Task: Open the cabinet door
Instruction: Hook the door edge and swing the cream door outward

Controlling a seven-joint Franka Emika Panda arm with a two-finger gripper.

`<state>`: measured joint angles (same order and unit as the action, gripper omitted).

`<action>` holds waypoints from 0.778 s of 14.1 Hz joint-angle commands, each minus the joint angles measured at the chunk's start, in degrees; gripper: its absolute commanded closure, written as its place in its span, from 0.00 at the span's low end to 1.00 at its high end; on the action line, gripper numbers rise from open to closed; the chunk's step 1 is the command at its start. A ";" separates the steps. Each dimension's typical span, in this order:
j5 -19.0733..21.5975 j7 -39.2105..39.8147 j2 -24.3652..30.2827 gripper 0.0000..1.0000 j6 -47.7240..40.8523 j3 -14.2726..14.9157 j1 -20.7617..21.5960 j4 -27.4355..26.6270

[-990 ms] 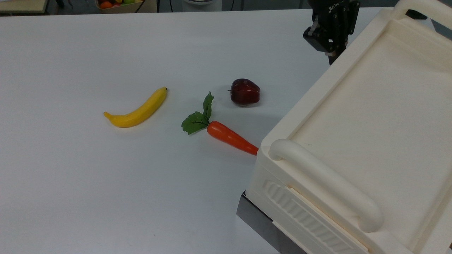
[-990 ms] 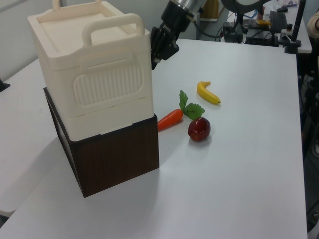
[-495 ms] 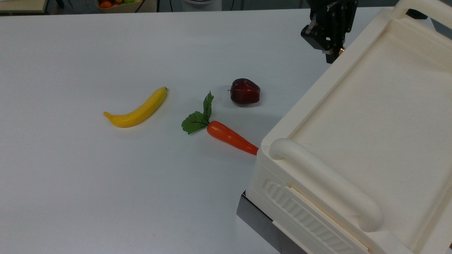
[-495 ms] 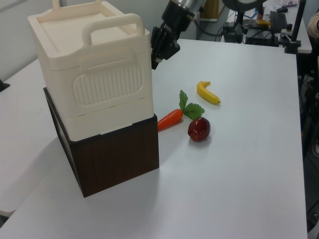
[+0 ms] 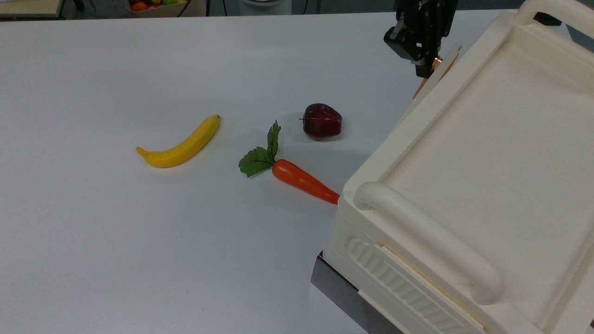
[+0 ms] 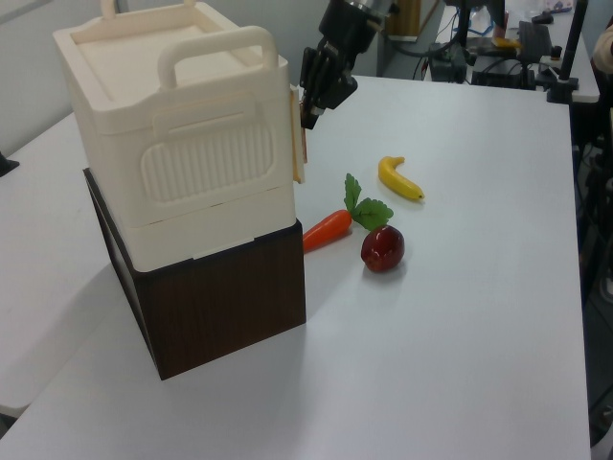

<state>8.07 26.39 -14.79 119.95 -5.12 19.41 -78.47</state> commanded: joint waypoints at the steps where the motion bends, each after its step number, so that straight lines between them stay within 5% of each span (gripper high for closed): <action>1: 0.81 0.60 2.22 0.72 -8.14 0.37 -1.21 -1.34; 3: 0.37 0.60 3.18 0.21 -13.31 0.46 -3.49 -1.25; 5: -0.16 0.68 5.02 0.02 -19.54 0.55 -5.51 -1.25; 11: -0.86 -1.50 11.19 0.00 -25.47 0.46 -8.78 -0.81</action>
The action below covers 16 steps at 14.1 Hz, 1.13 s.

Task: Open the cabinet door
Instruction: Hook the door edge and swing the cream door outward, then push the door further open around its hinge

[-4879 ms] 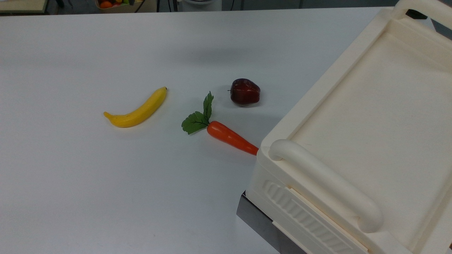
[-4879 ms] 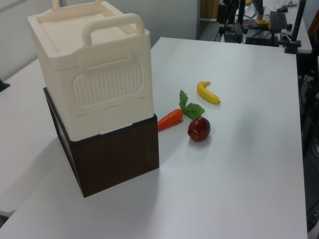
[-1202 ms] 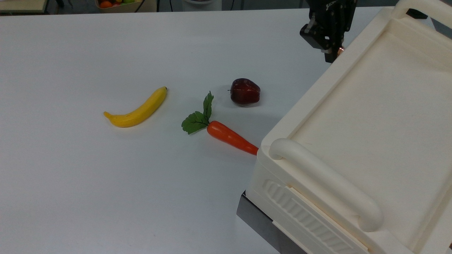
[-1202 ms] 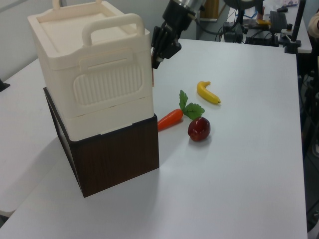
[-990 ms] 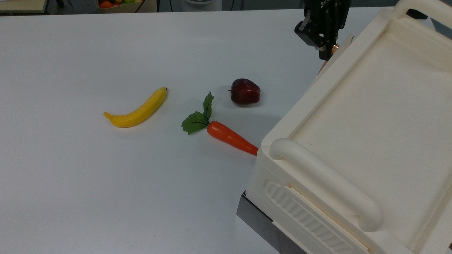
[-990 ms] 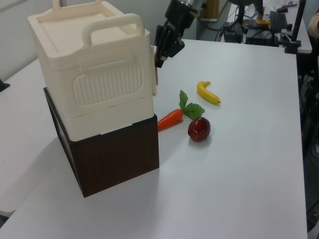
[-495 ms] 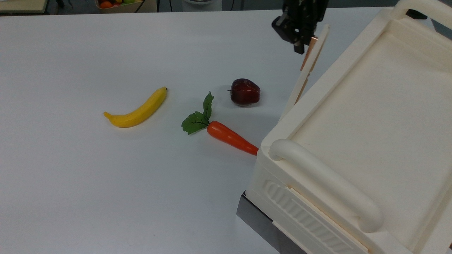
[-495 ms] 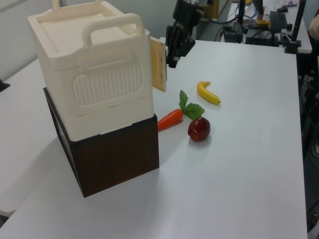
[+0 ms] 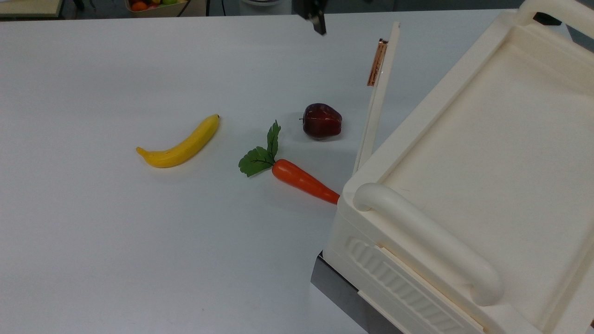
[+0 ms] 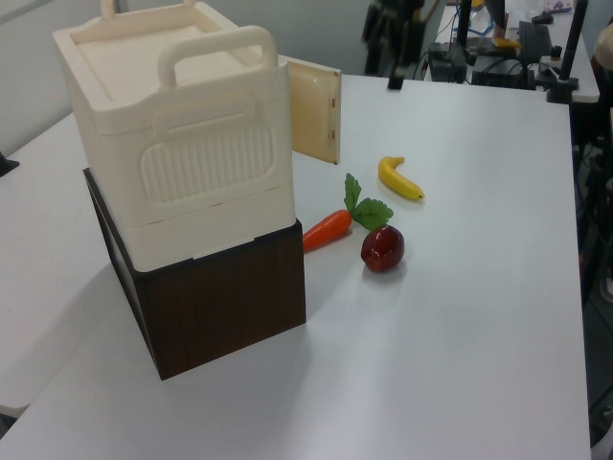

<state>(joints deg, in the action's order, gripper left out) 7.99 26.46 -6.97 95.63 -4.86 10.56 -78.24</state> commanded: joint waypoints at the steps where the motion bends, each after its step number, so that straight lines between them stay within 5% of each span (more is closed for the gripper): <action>1: -0.87 -3.06 3.37 0.00 -0.80 0.02 0.16 -0.95; 6: -1.31 -5.18 3.45 0.00 5.08 -0.51 3.66 -0.94; 11: -8.25 -18.34 2.40 0.00 12.09 -0.68 11.75 -1.65; 16: -8.96 -24.25 -2.24 0.00 21.86 -0.68 12.91 -4.46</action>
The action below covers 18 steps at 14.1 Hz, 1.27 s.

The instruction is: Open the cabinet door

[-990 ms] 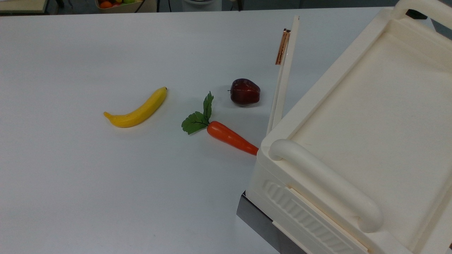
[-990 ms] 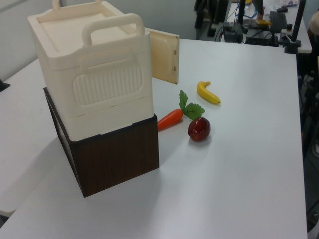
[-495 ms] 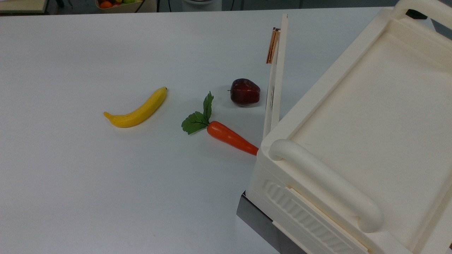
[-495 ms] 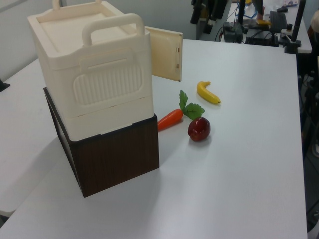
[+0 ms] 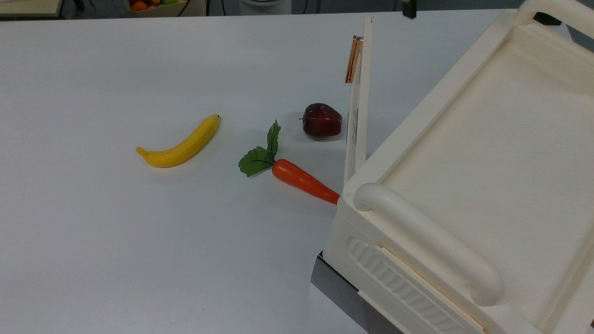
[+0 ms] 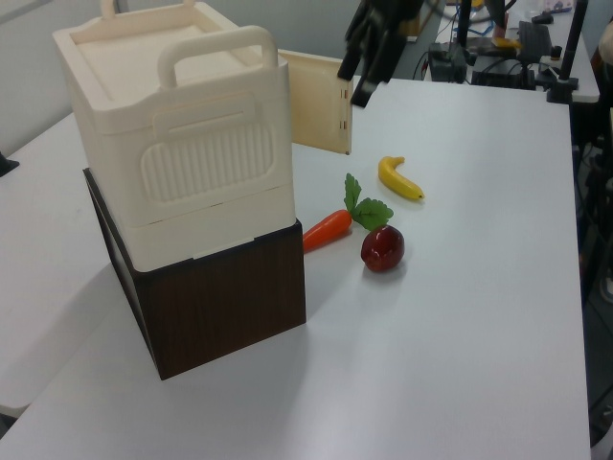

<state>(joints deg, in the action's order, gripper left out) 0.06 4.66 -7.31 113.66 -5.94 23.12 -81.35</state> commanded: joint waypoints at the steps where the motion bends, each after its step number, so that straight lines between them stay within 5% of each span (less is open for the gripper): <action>1: -1.38 -3.16 -2.70 0.00 4.55 0.40 0.35 -1.36; 9: -4.28 -4.75 -5.96 0.00 5.26 1.02 -2.80 -3.11; 18: -4.11 -3.78 -5.96 0.00 4.29 2.51 -15.72 -4.70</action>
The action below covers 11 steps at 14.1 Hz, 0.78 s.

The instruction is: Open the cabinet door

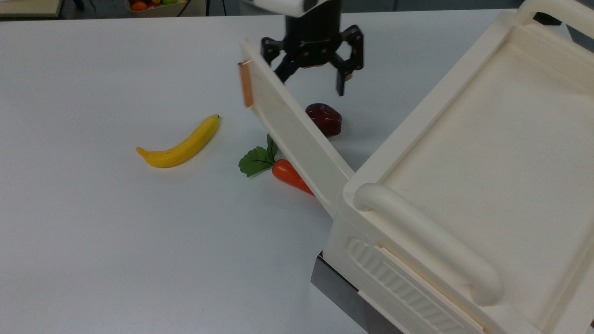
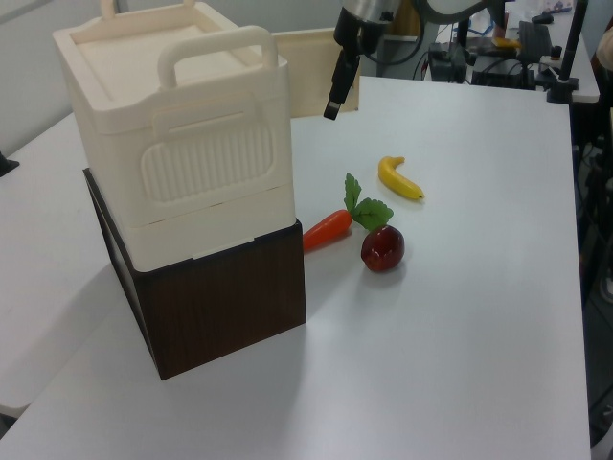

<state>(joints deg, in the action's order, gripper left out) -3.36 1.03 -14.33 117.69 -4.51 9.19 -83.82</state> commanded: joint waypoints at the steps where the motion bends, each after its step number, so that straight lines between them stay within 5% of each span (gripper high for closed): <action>1: -0.68 -0.15 1.06 0.00 0.26 1.25 -2.59 -2.31; 11: 0.28 -1.21 2.38 0.00 -15.82 1.17 -7.43 -3.98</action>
<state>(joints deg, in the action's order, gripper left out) -3.35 0.93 -13.96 104.62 -3.52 2.20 -86.26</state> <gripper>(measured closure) 0.000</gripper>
